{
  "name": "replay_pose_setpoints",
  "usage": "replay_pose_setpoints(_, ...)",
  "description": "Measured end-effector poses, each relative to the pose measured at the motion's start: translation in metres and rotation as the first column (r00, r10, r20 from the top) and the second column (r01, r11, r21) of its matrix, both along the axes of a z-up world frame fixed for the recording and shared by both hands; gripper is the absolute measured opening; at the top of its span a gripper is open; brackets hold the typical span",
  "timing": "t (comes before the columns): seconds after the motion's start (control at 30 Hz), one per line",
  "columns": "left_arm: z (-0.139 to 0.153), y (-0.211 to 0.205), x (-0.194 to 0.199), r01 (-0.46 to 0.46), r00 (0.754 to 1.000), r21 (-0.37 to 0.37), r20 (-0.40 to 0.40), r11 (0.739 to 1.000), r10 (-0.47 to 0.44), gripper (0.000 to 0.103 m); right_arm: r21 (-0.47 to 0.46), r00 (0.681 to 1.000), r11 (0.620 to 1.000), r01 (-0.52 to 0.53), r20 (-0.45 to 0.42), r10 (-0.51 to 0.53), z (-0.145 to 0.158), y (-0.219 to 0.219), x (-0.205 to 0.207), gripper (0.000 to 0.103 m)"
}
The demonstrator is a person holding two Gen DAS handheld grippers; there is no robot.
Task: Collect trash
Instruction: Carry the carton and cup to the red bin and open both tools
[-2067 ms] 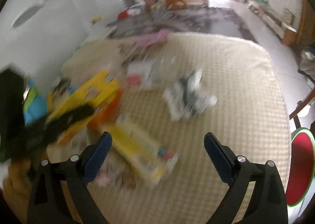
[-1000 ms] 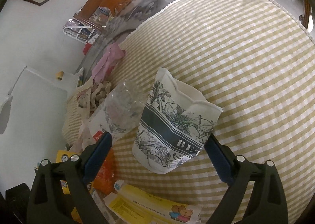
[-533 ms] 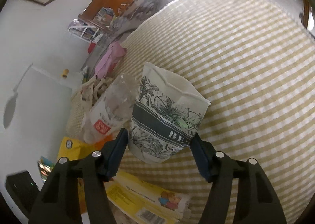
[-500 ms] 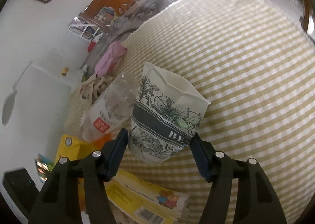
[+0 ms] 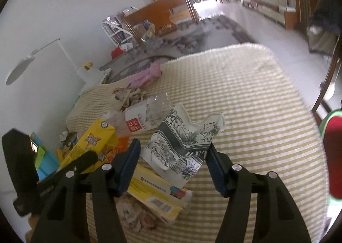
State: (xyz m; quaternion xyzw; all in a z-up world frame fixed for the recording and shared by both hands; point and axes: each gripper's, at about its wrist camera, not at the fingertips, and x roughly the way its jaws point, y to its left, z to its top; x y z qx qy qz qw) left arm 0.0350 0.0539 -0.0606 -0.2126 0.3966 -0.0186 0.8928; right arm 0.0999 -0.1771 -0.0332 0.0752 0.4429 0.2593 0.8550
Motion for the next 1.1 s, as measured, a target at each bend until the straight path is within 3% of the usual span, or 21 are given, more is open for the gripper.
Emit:
replay_pose_setpoints(0.23,0.001,0.0,-0.001,0.001,1.0,-0.001,0.002,1.0,-0.001,0.063,-0.066,0.998,0.998,-0.023,0.061,0.027,0.007,-0.005,-0.02,0.059)
replay_pose_setpoints(0.83,0.005,-0.006,-0.002,0.014,1.0,0.029,0.023,0.999,-0.015,0.063,-0.065,0.994,0.994,0.083,0.079,-0.078,0.014,-0.057,-0.039,0.059)
replay_pose_setpoints(1.1,0.004,-0.014,-0.004,0.035,0.999,0.05,0.028,0.998,-0.037,0.063,-0.06,0.993,0.994,0.09,0.082,-0.085,0.013,-0.061,-0.044,0.059)
